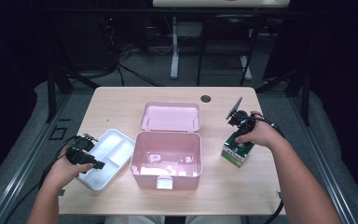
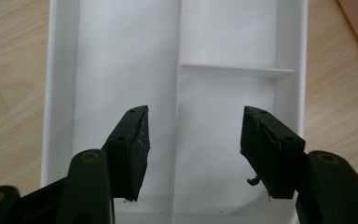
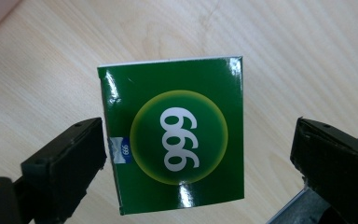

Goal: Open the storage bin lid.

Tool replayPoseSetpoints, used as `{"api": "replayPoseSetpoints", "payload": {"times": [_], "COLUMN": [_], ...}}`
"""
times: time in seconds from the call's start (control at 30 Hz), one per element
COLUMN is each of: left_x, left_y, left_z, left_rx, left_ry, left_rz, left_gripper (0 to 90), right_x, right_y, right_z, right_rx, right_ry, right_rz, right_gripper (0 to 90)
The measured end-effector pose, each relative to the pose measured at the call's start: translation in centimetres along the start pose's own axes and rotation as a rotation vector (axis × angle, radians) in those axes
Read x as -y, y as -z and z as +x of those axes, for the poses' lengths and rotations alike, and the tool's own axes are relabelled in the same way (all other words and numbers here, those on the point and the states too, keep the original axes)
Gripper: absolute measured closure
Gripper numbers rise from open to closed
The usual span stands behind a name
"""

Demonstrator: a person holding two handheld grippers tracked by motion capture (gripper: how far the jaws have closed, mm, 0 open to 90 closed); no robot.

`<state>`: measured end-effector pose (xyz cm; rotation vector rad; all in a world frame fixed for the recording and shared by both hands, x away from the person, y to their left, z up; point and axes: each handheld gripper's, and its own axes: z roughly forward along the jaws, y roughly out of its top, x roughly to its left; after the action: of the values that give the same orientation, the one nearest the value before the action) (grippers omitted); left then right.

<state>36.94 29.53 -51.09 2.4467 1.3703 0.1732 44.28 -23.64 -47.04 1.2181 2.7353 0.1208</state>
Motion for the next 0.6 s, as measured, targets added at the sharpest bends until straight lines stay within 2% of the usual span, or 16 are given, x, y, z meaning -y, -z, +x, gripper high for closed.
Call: {"api": "replayPoseSetpoints", "payload": {"times": [0.03, 0.13, 0.27, 0.4, 0.53, 0.6], "left_x": [0.0, 0.1, 0.1, 0.1, 0.1, 0.1], "left_y": [0.0, -0.1, -0.3, -0.2, -0.2, -0.1], "left_z": [0.0, 0.1, 0.2, 0.2, 0.2, 0.2], "left_rx": [0.003, 0.006, 0.011, 0.01, 0.01, 0.01], "left_ry": [0.008, 0.008, 0.015, 0.015, 0.014, 0.013], "left_rz": [0.0, 0.003, 0.006, 0.004, 0.0, 0.001], "left_gripper": [42.4, 42.4, 42.4, 42.4, 42.5, 42.4], "right_x": [0.0, -0.1, -0.1, 0.0, 0.3, 0.3], "right_y": [-0.2, -0.8, -1.2, -1.5, -1.6, -1.7], "right_z": [0.1, 0.0, -0.1, -0.1, -0.2, -0.1], "right_rx": [-0.01, -0.032, -0.033, -0.046, -0.085, -0.091], "right_ry": [-0.01, 0.001, 0.0, 0.009, 0.018, 0.015], "right_rz": [0.017, 0.049, 0.048, 0.048, 0.058, 0.055], "right_gripper": [1.3, 0.0, 0.1, 4.8, 12.3, 12.6]}}
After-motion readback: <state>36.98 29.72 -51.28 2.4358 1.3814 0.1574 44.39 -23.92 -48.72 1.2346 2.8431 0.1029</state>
